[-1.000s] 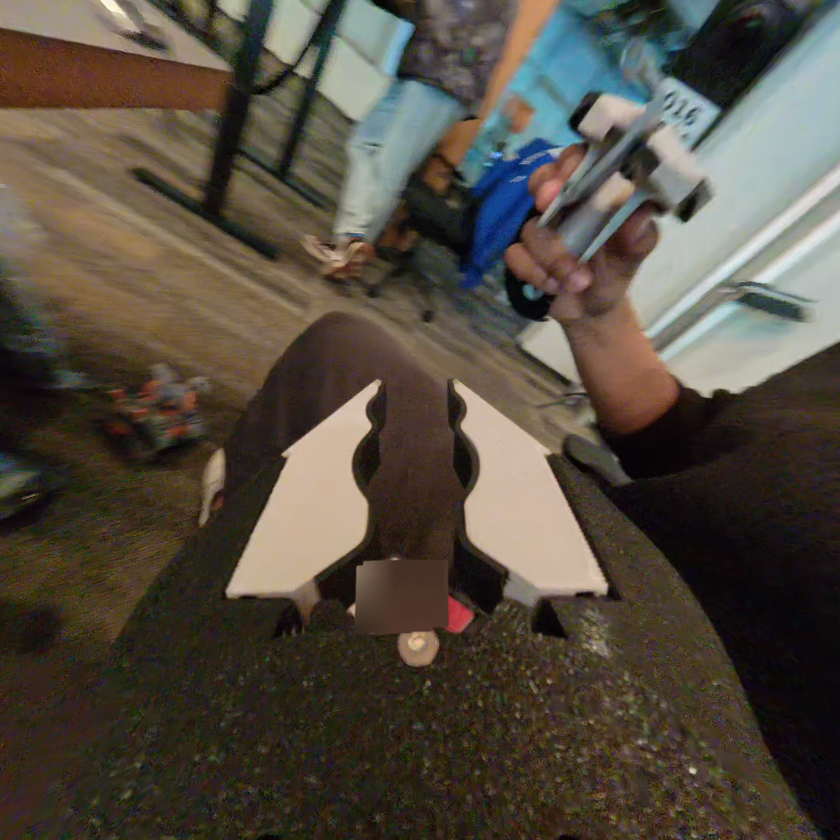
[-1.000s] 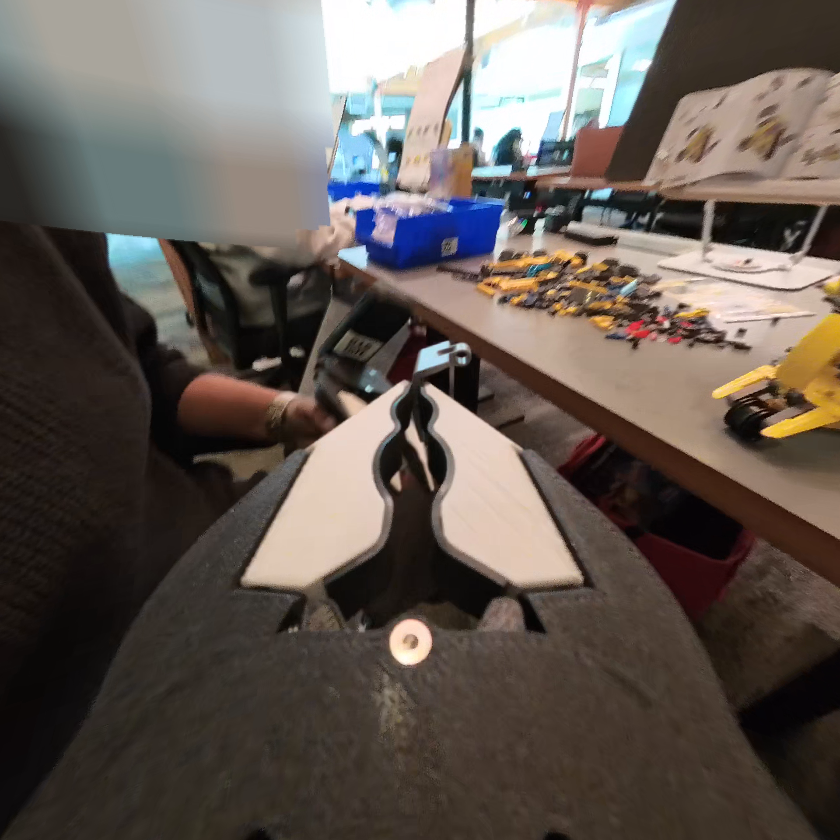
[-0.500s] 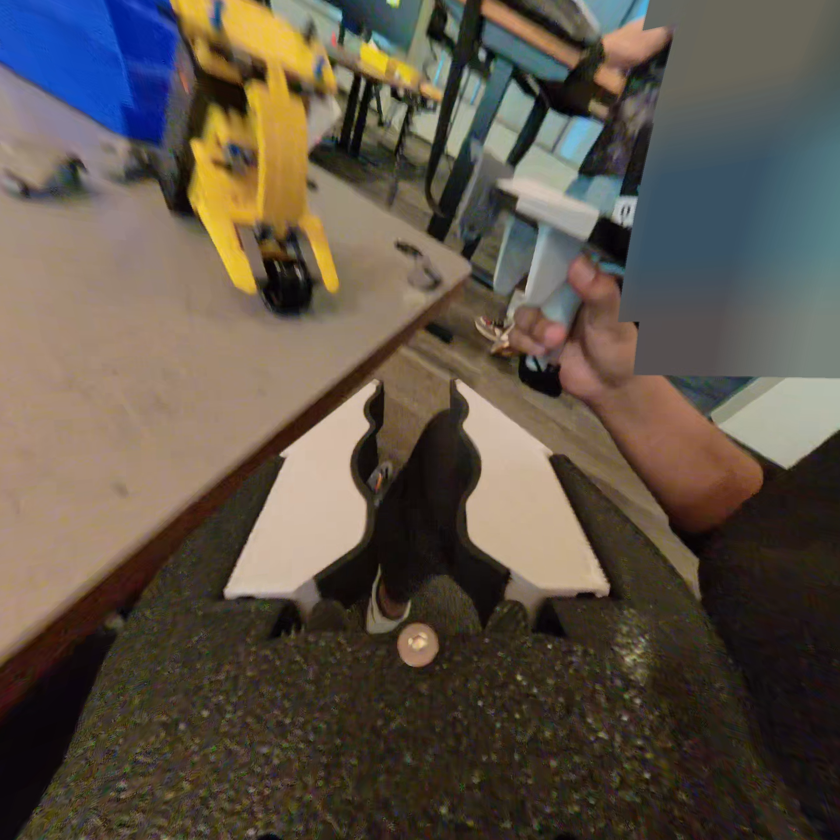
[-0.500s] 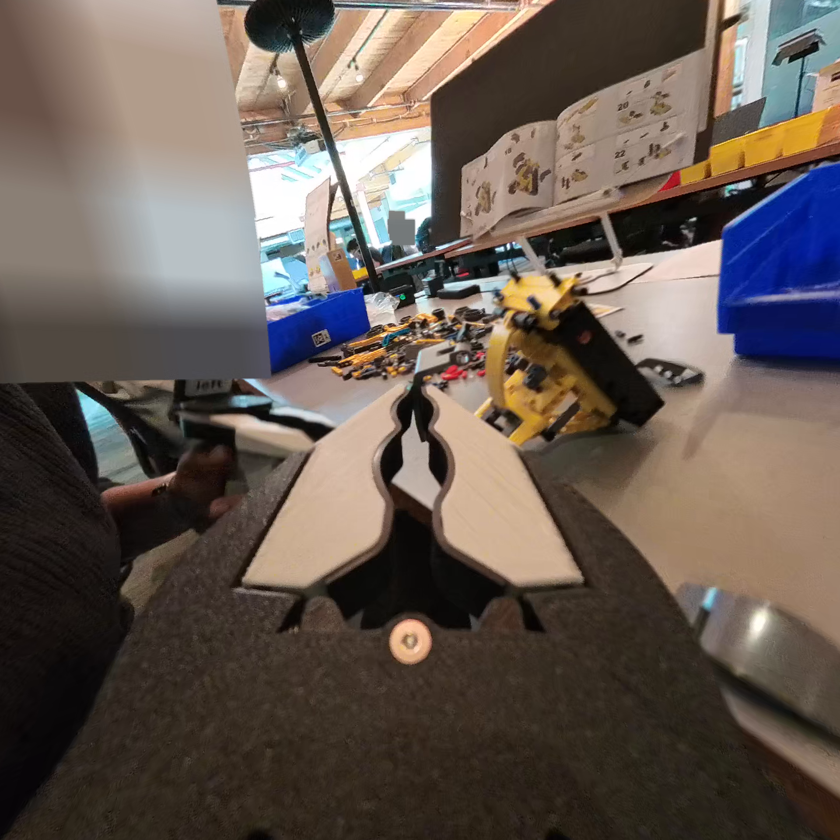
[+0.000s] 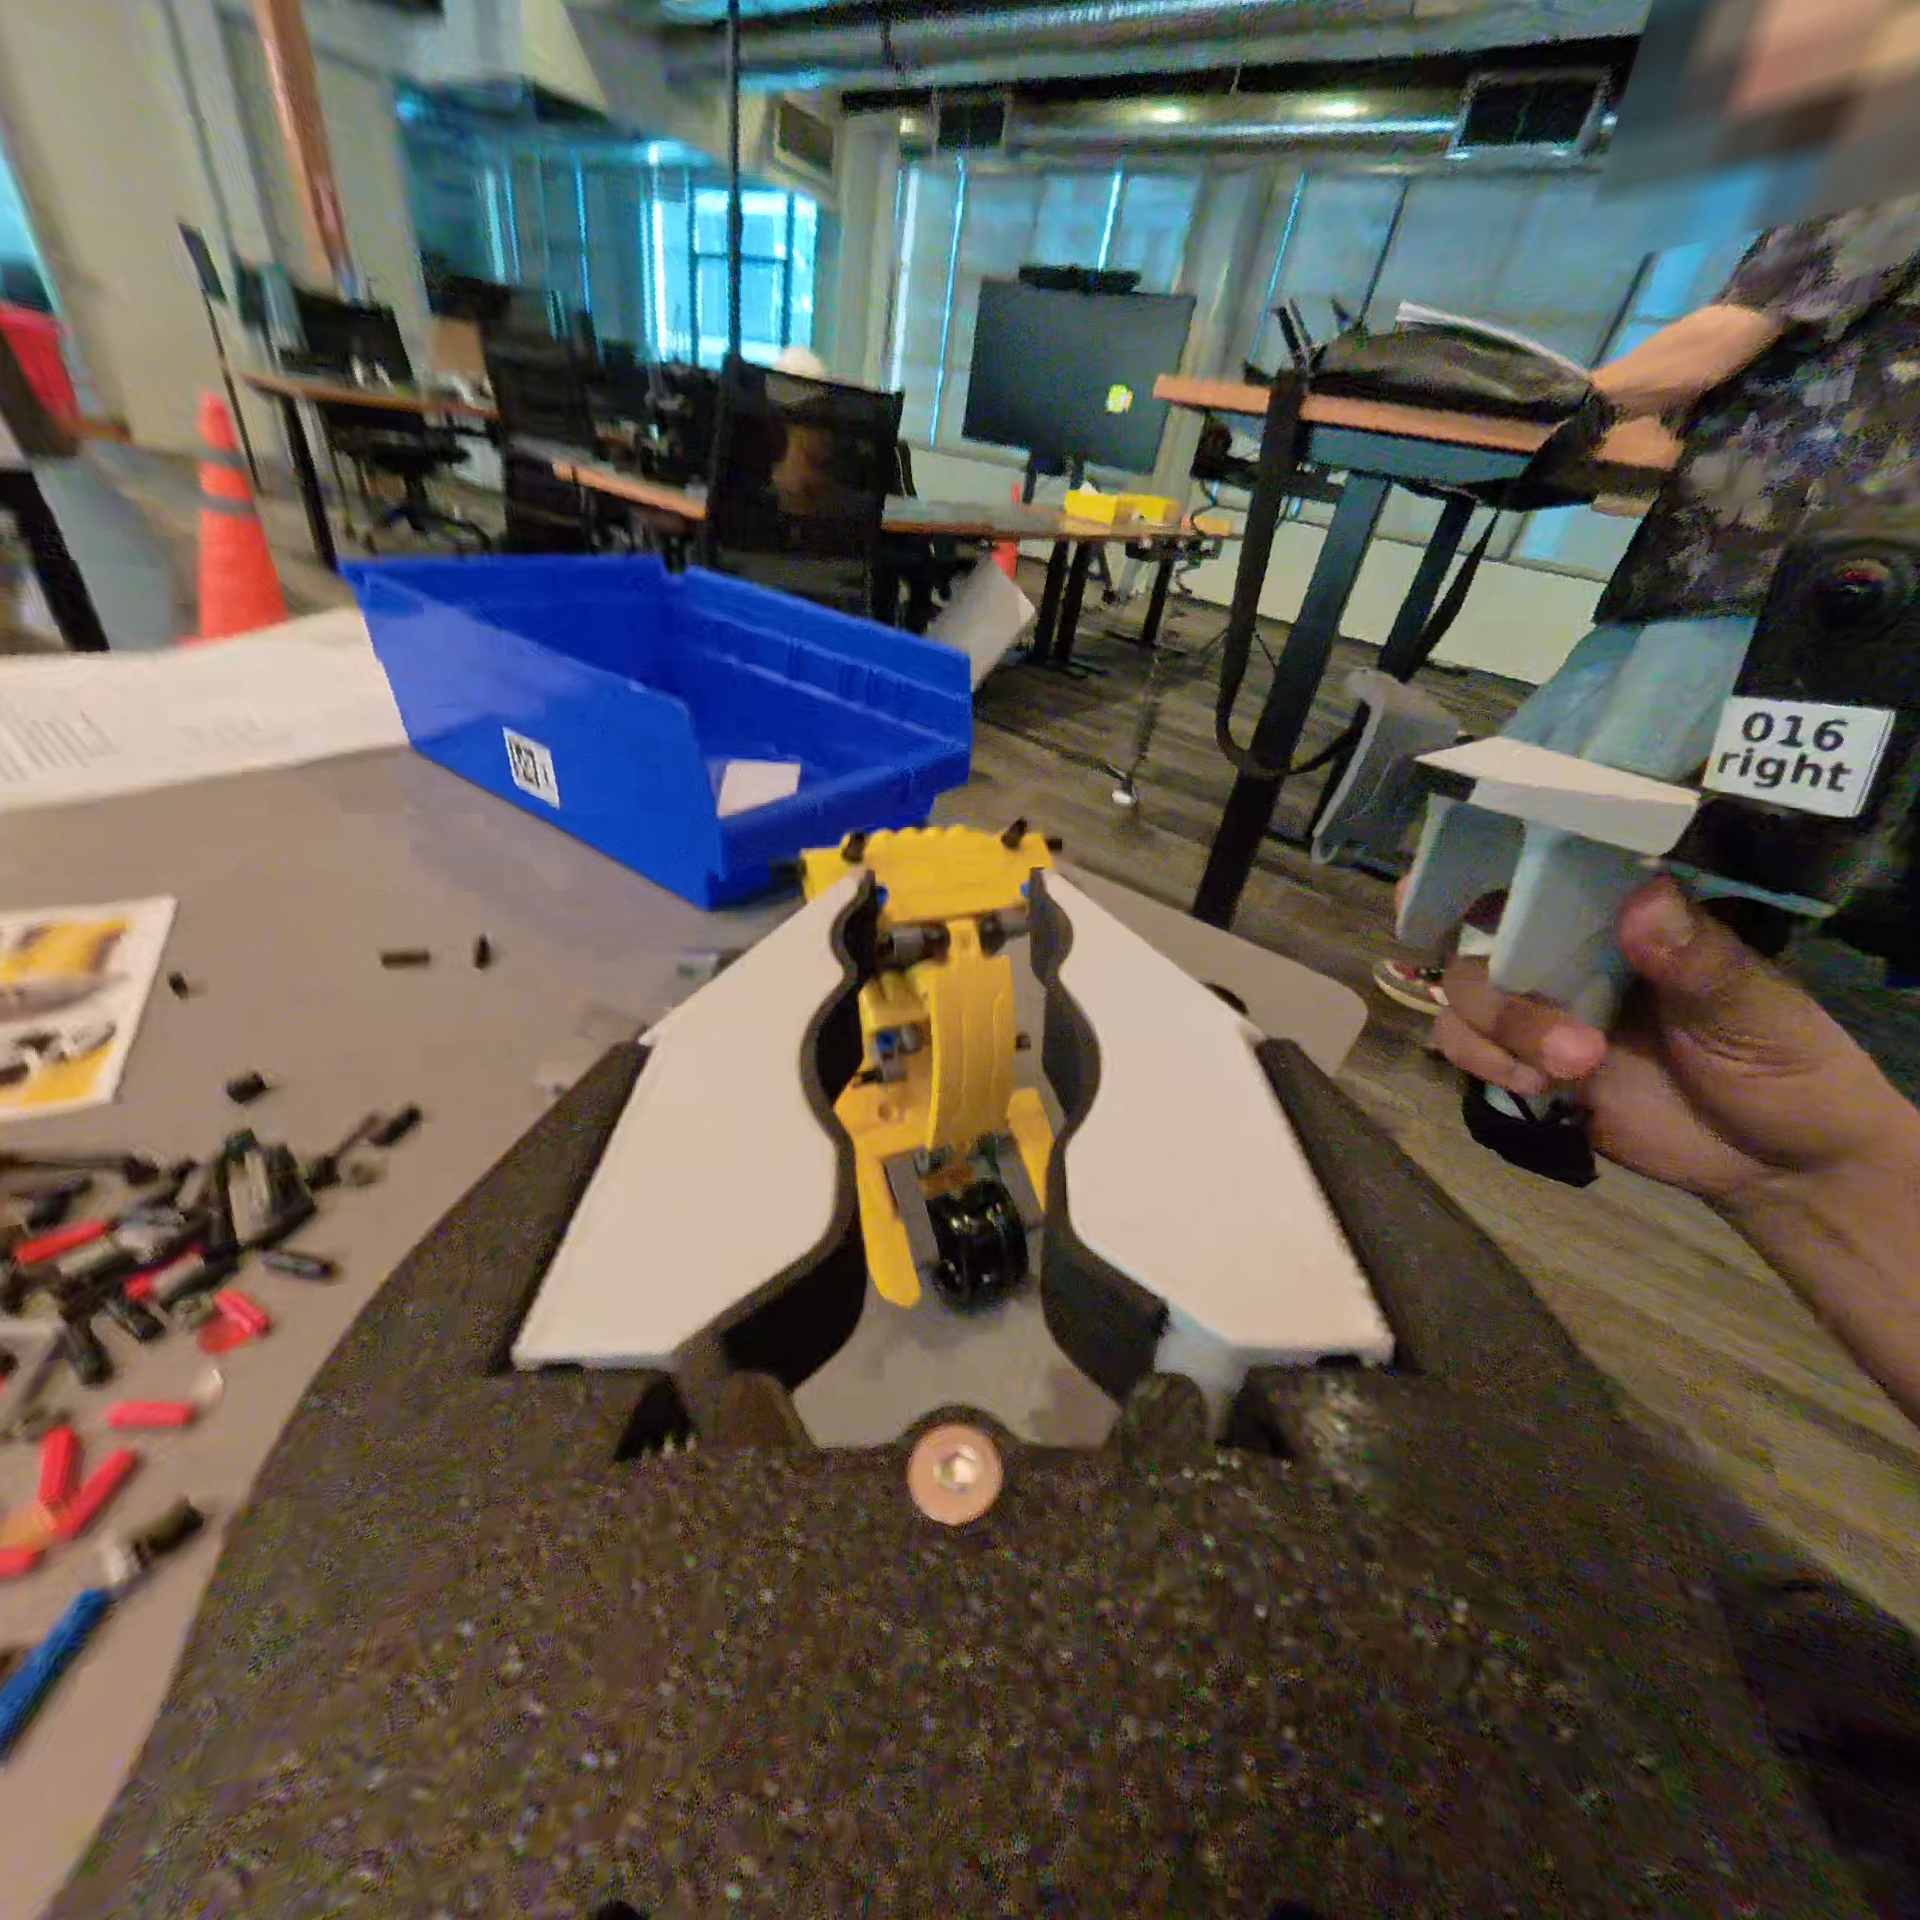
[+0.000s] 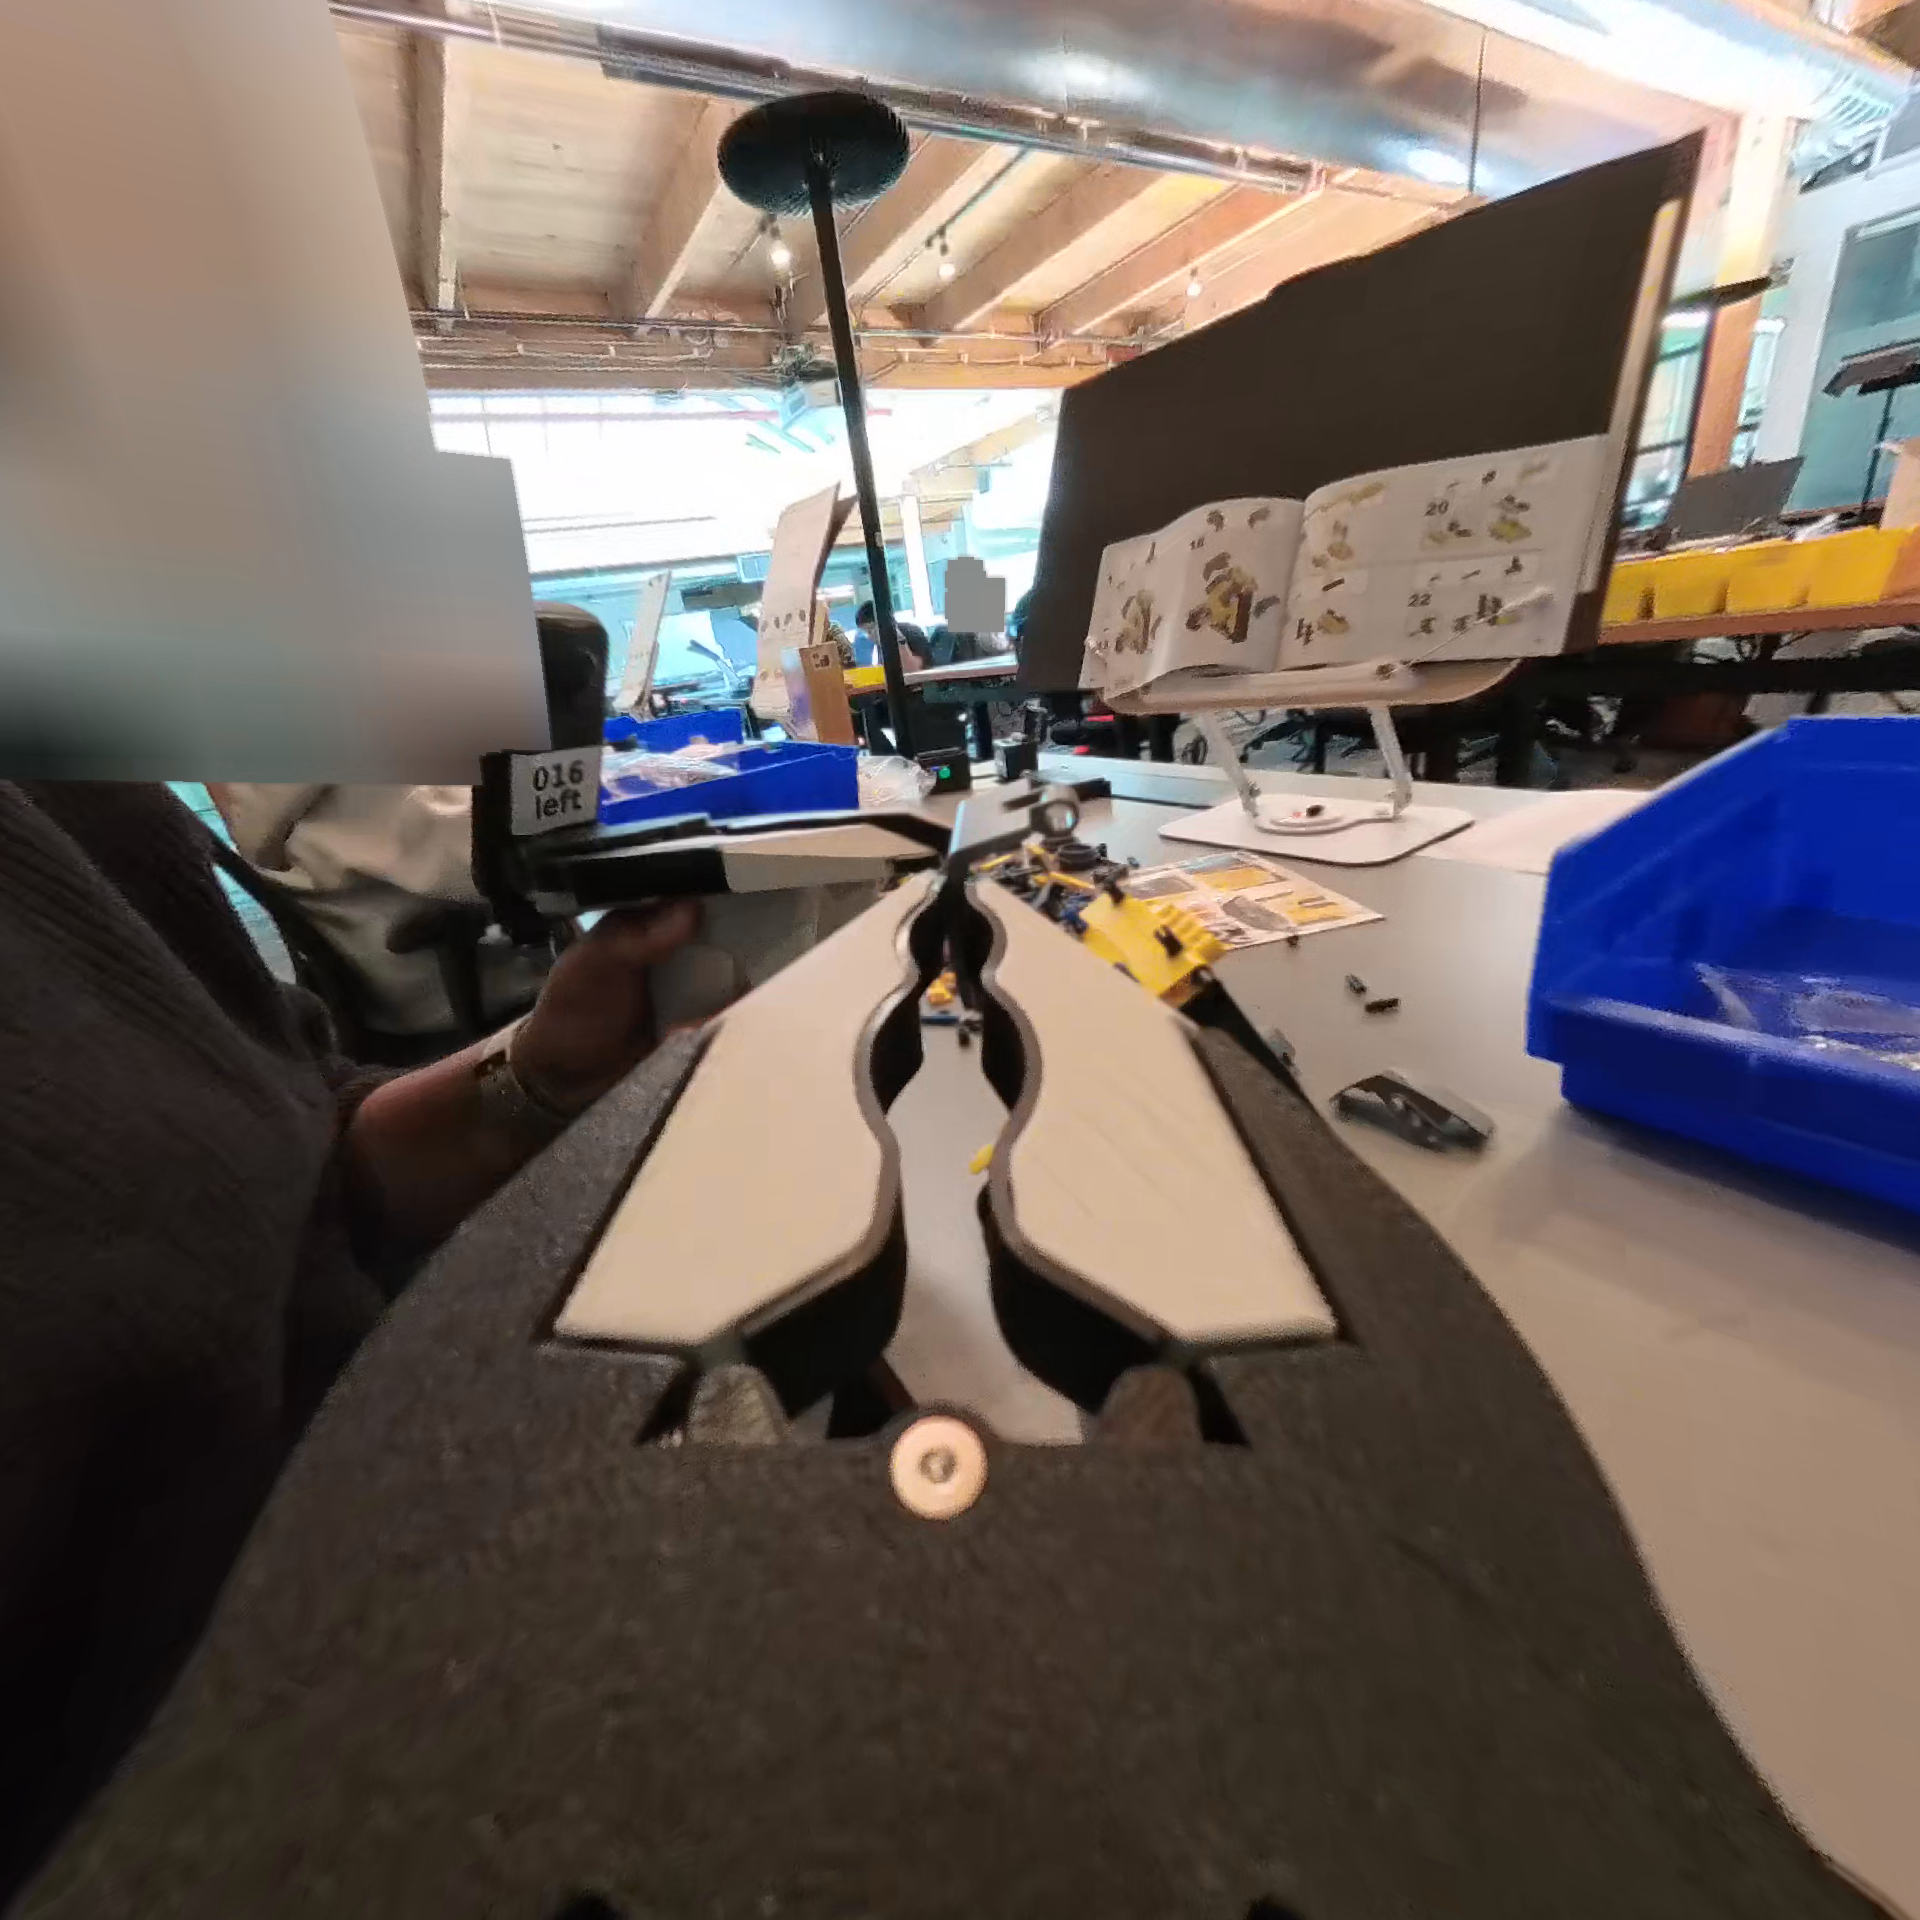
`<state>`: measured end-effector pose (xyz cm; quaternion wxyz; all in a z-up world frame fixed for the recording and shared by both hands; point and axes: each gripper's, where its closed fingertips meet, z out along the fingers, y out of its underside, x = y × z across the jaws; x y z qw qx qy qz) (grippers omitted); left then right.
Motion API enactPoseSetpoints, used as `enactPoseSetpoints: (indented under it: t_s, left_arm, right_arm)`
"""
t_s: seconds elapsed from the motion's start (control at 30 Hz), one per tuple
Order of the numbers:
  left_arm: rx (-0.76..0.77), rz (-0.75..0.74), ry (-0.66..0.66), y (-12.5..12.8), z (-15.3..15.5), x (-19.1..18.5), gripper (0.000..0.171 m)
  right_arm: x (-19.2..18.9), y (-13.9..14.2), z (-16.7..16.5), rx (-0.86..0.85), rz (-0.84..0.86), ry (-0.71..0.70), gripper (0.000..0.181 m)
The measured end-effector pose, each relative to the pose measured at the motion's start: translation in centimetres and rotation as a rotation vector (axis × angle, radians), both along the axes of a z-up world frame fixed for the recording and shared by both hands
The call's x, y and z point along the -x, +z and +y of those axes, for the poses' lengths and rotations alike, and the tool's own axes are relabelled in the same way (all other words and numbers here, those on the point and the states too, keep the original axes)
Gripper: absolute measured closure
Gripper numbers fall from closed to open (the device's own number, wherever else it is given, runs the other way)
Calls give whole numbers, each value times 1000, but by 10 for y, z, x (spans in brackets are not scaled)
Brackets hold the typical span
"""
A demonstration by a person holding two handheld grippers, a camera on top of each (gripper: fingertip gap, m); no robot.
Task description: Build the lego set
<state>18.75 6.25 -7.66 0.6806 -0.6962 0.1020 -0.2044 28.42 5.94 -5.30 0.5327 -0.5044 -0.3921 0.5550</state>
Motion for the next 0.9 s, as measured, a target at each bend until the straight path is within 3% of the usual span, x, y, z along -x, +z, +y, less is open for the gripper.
enactPoseSetpoints:
  t_s: [0.2,0.33,0.5,0.63,0.73,0.9]
  left_arm:
    - [-85,240,176,6,24,3,142]
    - [-58,227,221,-19,17,5,141]
    - [104,126,205,-63,6,5,139]
    - [182,126,181,-75,8,3,136]
    - [212,137,201,-76,16,6,133]
    - [211,89,171,-73,21,-6,98]
  right_arm:
    - [3,-18,0,-120,-142,-101,180]
    - [0,-25,-1,-107,-182,-123,180]
    - [4,-50,12,52,-194,-173,180]
    - [5,-83,25,120,-378,-273,180]
    - [0,-88,33,67,-501,-339,180]
    - [15,-88,33,81,-540,-296,180]
